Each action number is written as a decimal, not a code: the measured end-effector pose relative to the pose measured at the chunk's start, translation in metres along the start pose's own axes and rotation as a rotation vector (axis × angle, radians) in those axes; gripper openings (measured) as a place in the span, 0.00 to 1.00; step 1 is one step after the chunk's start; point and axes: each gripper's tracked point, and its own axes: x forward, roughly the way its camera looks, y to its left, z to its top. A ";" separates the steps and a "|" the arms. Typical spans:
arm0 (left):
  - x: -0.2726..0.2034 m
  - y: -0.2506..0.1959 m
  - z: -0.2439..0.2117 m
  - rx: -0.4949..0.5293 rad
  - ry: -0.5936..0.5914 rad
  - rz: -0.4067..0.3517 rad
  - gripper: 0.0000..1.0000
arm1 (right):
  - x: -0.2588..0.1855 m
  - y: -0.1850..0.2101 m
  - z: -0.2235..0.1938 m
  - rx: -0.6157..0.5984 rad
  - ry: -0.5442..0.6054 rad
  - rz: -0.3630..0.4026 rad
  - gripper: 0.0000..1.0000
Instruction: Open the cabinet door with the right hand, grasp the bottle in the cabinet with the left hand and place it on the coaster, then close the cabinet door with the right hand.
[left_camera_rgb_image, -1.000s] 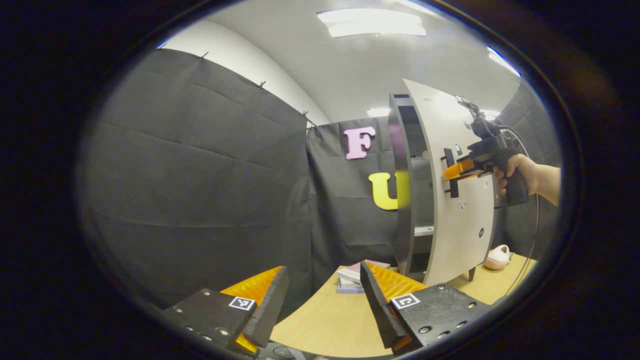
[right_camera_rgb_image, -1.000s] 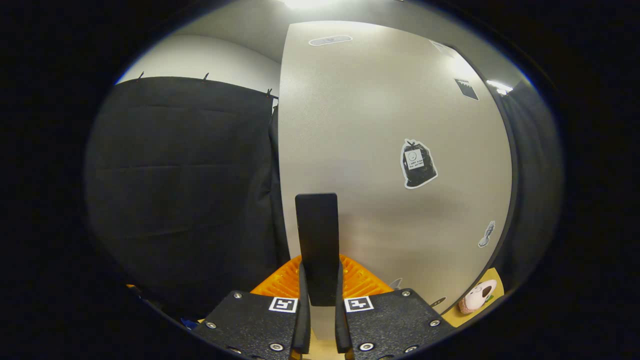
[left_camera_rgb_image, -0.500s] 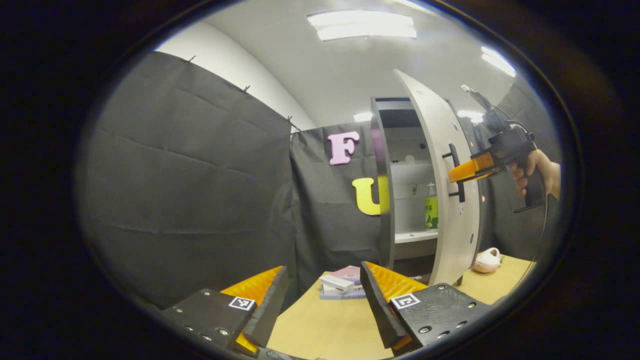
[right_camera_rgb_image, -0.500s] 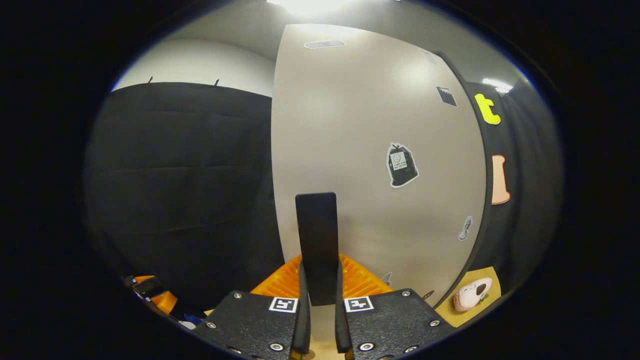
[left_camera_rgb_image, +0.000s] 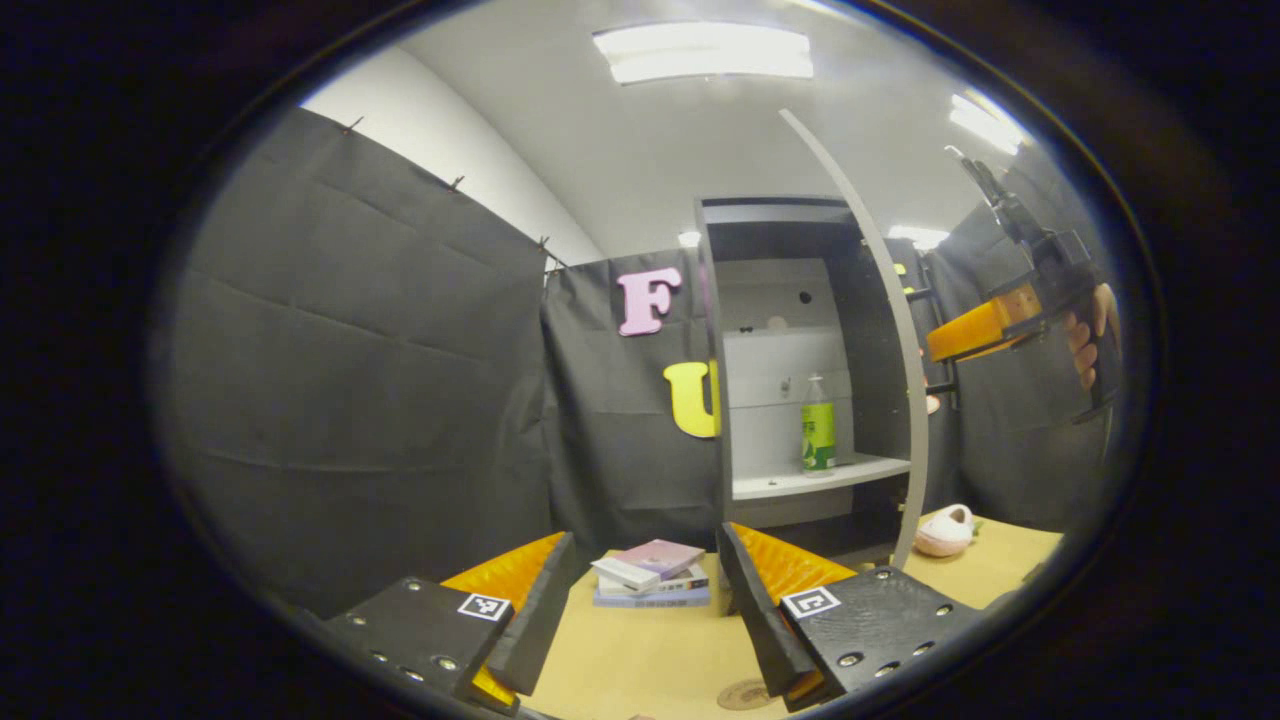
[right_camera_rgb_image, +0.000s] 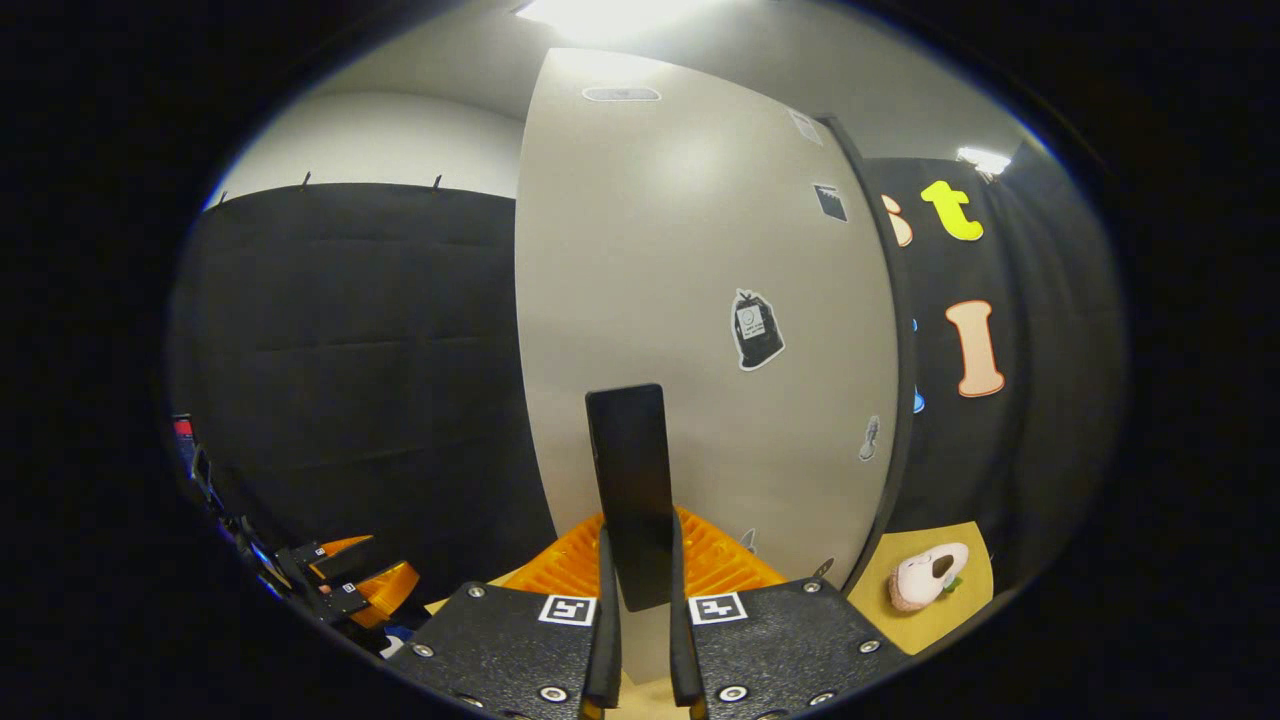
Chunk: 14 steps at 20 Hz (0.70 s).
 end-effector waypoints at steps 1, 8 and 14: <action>0.001 -0.011 0.002 -0.002 -0.003 -0.016 0.87 | -0.004 -0.003 0.001 -0.006 -0.003 -0.005 0.20; 0.005 -0.062 -0.003 -0.041 0.011 -0.088 0.83 | -0.027 -0.020 0.002 0.015 -0.004 -0.050 0.19; 0.007 -0.088 0.001 -0.042 0.008 -0.111 0.83 | -0.048 -0.041 0.002 0.015 -0.014 -0.088 0.19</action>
